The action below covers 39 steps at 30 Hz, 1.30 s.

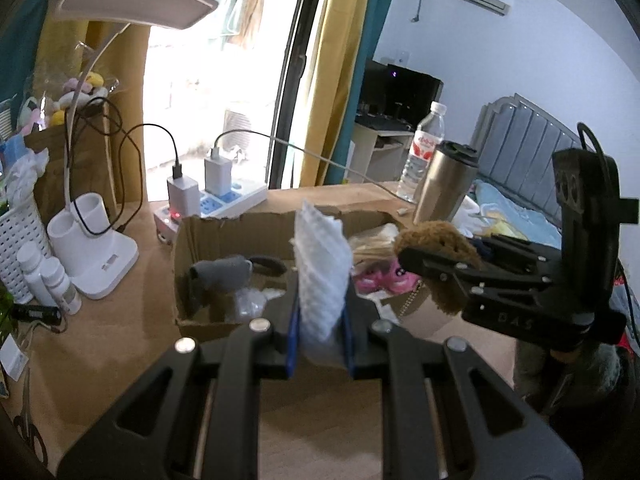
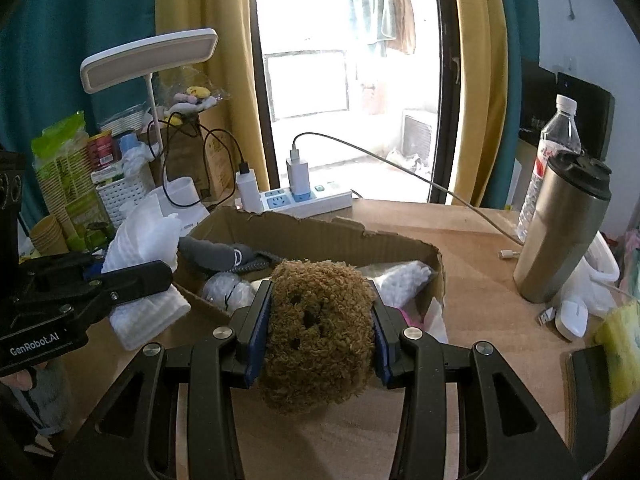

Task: Organize soft objects
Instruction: 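Carry the brown plush and white cloth over the cardboard box with both tools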

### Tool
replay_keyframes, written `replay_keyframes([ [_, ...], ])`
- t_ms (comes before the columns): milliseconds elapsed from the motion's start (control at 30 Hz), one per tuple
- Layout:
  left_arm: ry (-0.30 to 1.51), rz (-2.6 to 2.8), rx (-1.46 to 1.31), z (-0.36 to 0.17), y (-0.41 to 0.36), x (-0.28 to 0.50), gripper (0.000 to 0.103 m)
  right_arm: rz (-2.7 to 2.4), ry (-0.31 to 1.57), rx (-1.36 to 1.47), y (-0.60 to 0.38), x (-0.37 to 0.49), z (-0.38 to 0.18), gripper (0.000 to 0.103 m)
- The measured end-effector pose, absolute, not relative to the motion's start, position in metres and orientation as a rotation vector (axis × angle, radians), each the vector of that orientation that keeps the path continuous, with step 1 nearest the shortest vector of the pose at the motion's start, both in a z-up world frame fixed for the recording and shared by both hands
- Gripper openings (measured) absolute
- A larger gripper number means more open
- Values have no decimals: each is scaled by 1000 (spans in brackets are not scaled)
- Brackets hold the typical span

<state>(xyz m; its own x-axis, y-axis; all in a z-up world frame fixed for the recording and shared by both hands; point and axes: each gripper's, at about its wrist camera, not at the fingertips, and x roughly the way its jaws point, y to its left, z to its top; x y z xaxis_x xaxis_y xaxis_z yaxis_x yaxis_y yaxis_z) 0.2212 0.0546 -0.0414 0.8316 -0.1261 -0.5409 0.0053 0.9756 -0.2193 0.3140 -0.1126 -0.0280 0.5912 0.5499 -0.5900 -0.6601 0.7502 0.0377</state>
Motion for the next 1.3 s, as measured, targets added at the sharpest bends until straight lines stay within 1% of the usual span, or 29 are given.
replay_keyframes([
  [767,576,-58,-208,-44,76,256,17,722,601,-196,-89,338,-25,45],
  [1300,606,-50,-206,-61,84,290,17,741,616,-179,-69,363,-34,45],
])
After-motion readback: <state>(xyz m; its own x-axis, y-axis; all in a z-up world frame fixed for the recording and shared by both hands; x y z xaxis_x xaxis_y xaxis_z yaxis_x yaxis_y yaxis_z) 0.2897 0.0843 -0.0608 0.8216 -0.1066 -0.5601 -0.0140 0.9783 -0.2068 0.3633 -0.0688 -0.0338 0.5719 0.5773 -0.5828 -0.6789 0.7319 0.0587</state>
